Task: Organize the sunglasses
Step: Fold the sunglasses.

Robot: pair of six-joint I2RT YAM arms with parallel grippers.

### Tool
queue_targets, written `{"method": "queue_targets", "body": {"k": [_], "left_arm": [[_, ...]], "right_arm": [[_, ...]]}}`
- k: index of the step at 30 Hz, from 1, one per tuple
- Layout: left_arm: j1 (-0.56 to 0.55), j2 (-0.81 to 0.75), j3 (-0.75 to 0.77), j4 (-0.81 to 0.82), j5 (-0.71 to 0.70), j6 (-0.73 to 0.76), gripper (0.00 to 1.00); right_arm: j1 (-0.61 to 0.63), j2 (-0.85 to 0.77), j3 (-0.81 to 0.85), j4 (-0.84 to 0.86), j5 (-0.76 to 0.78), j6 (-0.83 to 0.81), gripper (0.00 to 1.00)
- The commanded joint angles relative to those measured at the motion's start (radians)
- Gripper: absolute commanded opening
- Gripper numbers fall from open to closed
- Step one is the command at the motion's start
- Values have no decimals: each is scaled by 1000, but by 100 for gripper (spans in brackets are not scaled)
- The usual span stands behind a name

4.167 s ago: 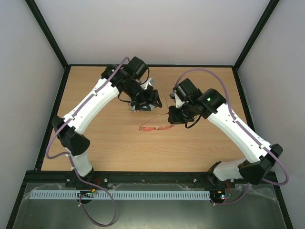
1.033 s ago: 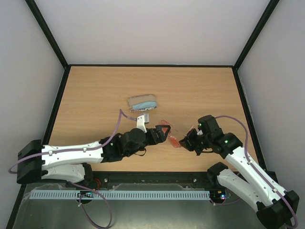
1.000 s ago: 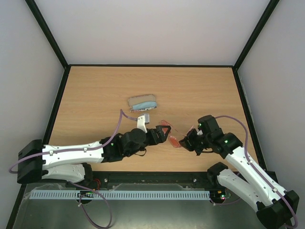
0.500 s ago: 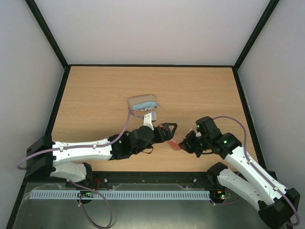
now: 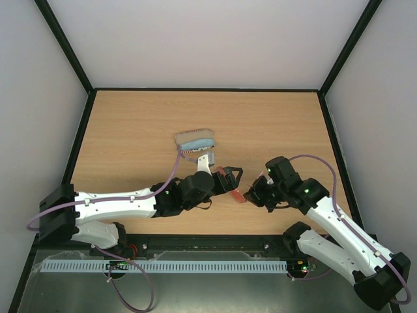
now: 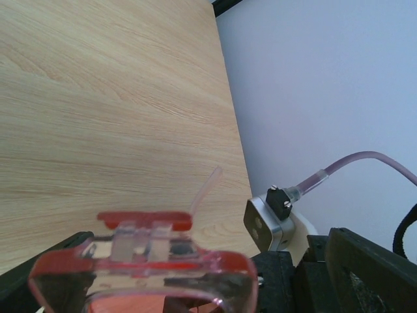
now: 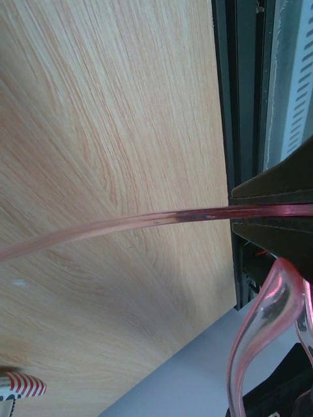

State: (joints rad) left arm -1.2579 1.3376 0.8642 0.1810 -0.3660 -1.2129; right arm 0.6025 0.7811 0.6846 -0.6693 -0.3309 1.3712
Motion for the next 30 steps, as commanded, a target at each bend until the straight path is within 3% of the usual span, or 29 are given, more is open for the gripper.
{"method": "queue_targets", "body": {"k": [1,13,22,30], "left_arm": [[1,-3,-1,-28,-24,-20,95],[3,-1,-5,-25,-29,-20,69],[3,-1,-8,-42,-29,-37,68],[5,2,-7,-53,-31,-42,61]], "right_arm": [[6,17,46,-48,28,-14,1],[6,19,38,-50,16,-26,1],[6,15,41,-62,29,-28,1],[6,22,49,-66,35,-37,1]]}}
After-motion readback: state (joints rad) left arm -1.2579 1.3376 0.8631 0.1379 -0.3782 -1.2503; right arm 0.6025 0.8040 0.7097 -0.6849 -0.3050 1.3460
